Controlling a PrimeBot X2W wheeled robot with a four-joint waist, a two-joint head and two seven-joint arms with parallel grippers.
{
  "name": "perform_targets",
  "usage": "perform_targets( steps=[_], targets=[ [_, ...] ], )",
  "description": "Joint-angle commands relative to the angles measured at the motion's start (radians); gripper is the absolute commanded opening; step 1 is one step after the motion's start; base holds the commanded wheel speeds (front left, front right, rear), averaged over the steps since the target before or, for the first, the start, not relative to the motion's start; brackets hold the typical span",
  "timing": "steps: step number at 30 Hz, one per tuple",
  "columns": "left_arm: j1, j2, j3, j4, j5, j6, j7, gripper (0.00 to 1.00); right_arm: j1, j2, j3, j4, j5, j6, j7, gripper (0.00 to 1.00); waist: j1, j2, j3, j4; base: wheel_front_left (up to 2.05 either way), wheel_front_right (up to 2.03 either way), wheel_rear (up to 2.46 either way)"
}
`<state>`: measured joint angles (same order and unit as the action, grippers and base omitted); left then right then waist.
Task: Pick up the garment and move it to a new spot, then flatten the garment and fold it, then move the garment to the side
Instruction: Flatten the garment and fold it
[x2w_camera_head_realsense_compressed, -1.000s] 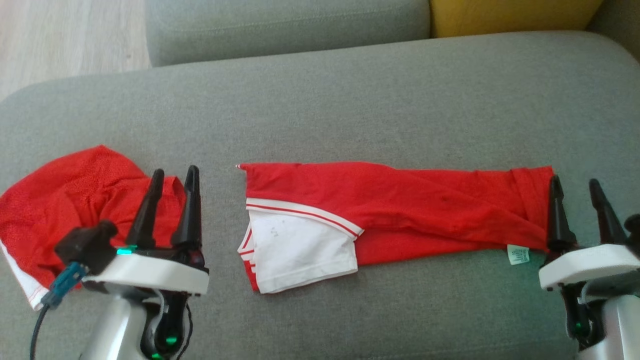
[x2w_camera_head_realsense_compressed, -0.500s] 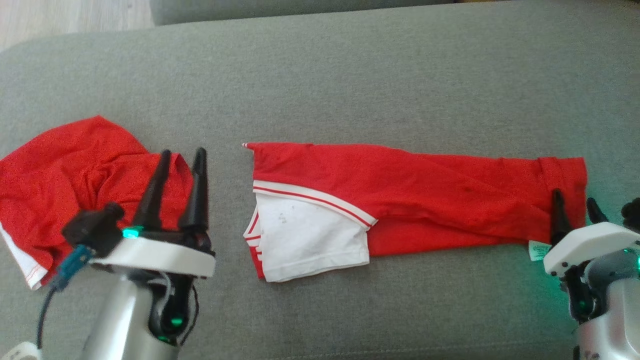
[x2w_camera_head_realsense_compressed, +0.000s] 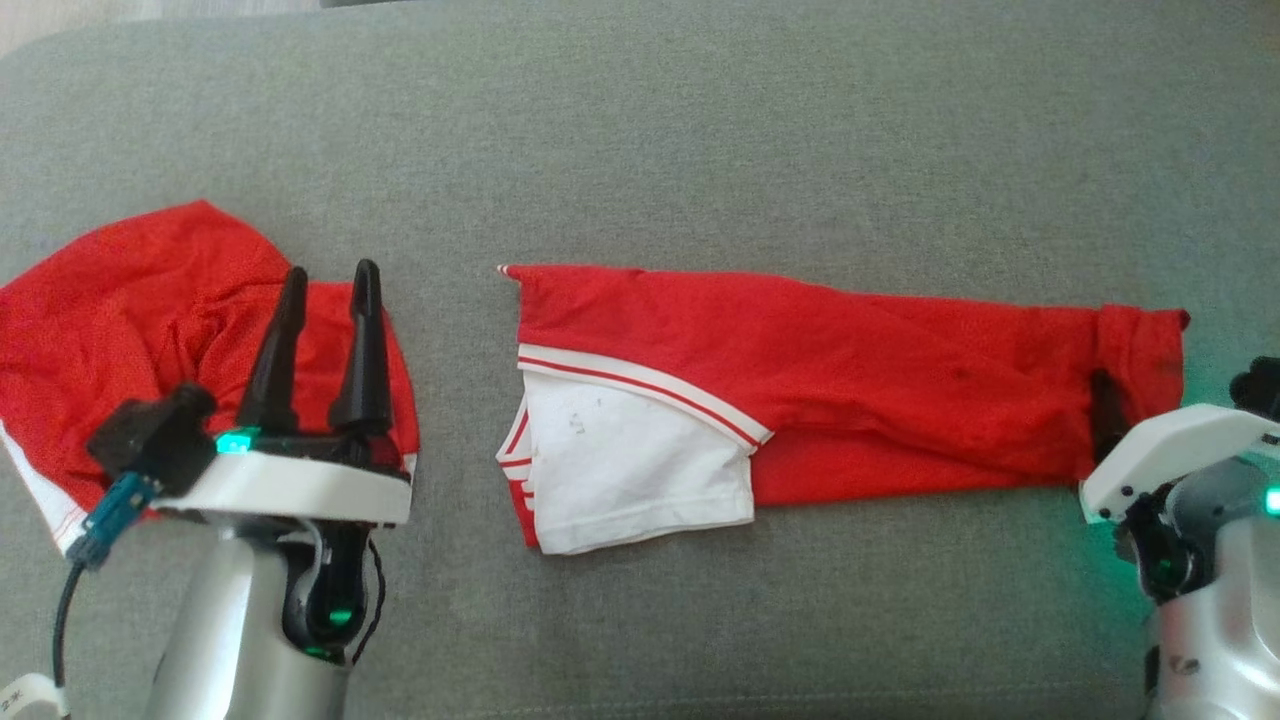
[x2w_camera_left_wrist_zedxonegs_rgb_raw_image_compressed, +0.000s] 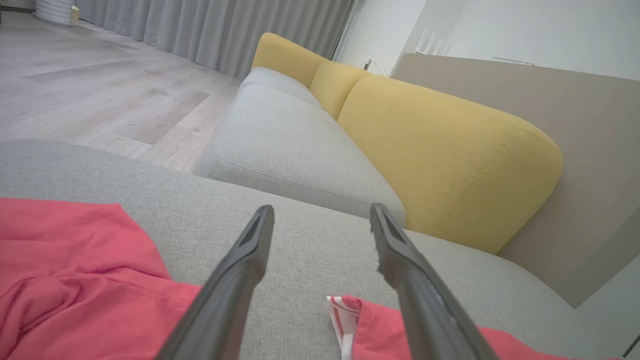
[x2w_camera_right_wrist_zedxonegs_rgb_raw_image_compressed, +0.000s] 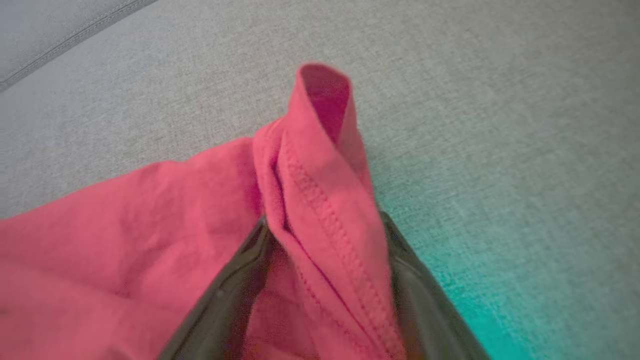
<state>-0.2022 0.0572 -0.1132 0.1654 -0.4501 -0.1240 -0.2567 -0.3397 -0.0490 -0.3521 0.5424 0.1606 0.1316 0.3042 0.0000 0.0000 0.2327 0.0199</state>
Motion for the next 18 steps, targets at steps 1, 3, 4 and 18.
perform_targets(
  steps=[1,3,4,18],
  targets=[
    [-0.046,0.005,0.041,-0.036,0.008,-0.006,-0.005,1.0,-0.015,-0.001,0.038,-0.012,0.009,-0.001,0.016,0.0,0.0,0.0,0.001,0.001,0.0,0.0,0.0],
    [-0.046,0.004,0.044,-0.034,0.012,-0.006,-0.005,1.0,-0.011,-0.001,0.033,-0.019,0.006,-0.001,0.019,0.0,0.0,0.0,-0.001,0.0,0.0,0.0,0.0],
    [-0.046,0.004,0.046,-0.034,0.013,-0.006,-0.005,1.0,-0.01,-0.001,0.023,-0.026,-0.002,-0.001,0.015,0.0,0.0,0.0,-0.002,-0.001,0.0,0.0,0.0],
    [-0.021,0.005,-0.009,-0.004,0.023,-0.007,-0.005,1.0,-0.05,-0.001,-0.168,-0.206,-0.328,-0.001,-0.034,0.0,0.0,0.0,-0.073,-0.006,0.0,0.0,0.0]
  ],
)
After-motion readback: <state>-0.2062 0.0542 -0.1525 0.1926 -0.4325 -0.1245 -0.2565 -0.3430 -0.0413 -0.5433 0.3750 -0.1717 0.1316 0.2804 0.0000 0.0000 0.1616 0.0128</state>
